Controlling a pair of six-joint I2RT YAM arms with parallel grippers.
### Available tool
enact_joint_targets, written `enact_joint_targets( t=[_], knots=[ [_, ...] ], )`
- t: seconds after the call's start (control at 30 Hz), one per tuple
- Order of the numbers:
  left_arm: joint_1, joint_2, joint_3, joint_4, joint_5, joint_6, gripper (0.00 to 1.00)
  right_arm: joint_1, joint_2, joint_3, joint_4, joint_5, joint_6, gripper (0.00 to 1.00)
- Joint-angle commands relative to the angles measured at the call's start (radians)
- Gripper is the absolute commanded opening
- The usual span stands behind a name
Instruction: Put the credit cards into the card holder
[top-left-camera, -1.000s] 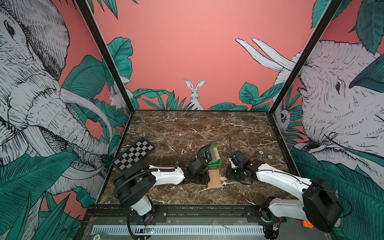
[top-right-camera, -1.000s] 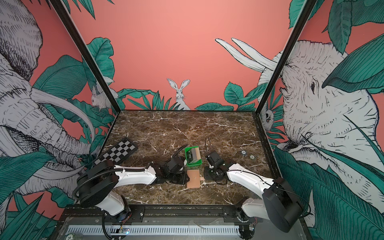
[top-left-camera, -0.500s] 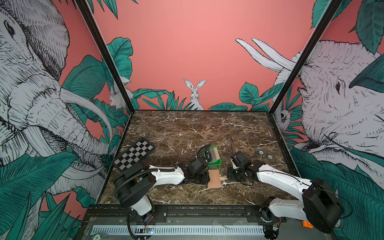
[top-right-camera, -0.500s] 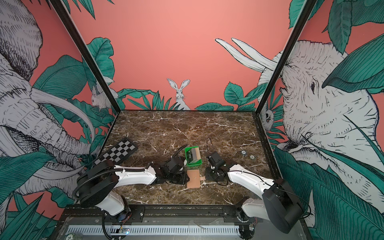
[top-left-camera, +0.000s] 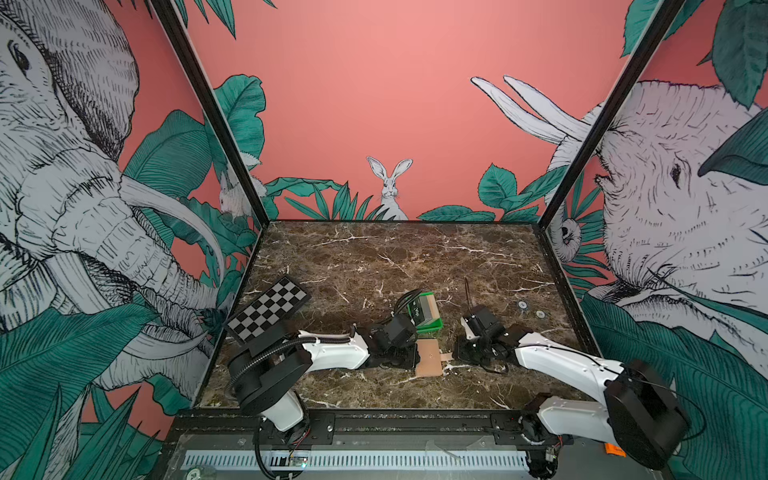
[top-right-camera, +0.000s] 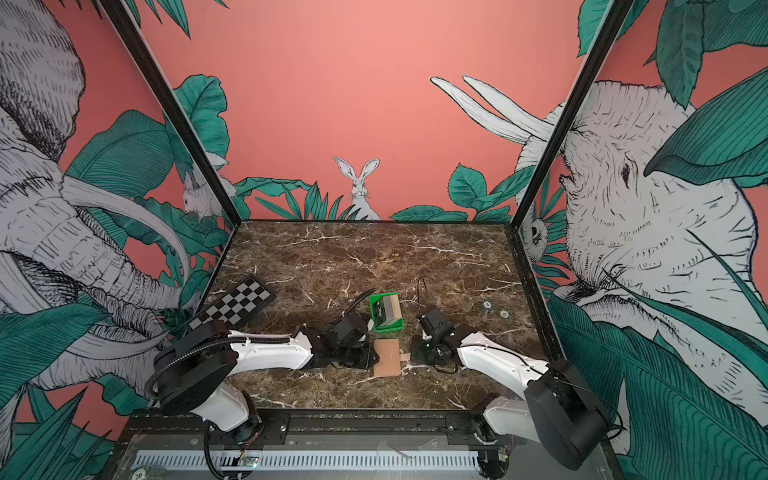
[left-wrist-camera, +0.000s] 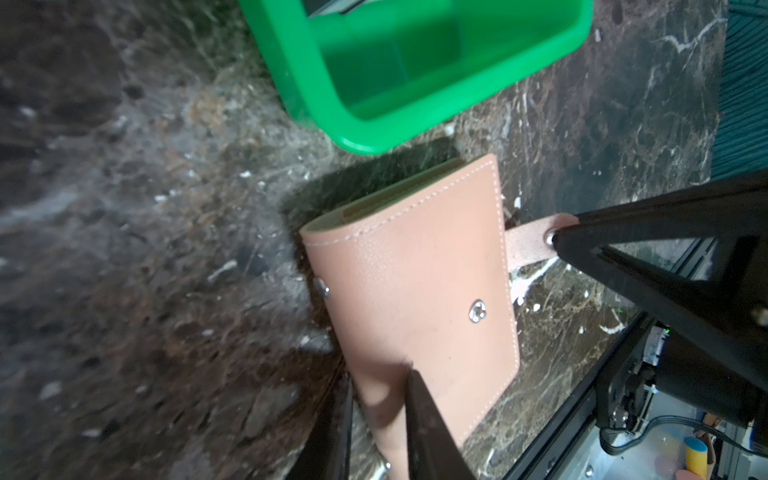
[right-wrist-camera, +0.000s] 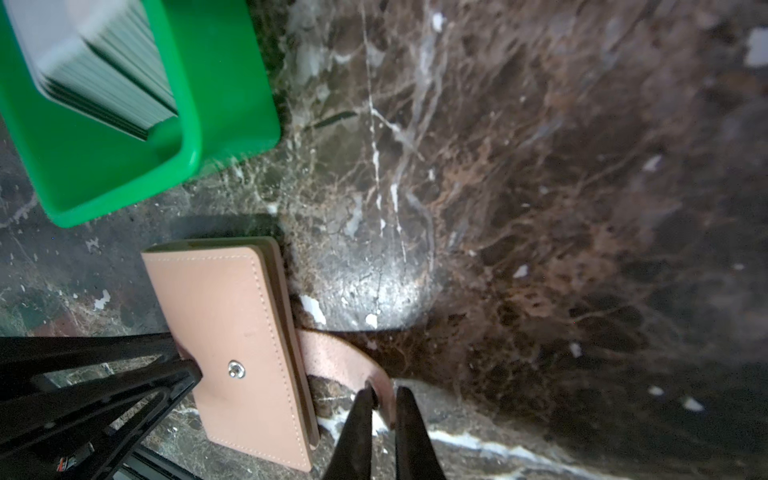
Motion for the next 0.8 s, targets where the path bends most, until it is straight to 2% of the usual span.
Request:
enact_joint_targets(
  t=[0.0, 0.77],
  knots=[
    [-0.006, 0.004, -0.012, -0.002, -0.002, -0.006, 0.24, -0.003, -0.019, -0.006, 0.015, -0.002, 0.004, 0.12],
    [-0.006, 0.002, -0.019, 0.005, -0.001, -0.011, 0.24, -0.004, -0.033, 0.005, 0.046, -0.063, -0.013, 0.07]
  ],
)
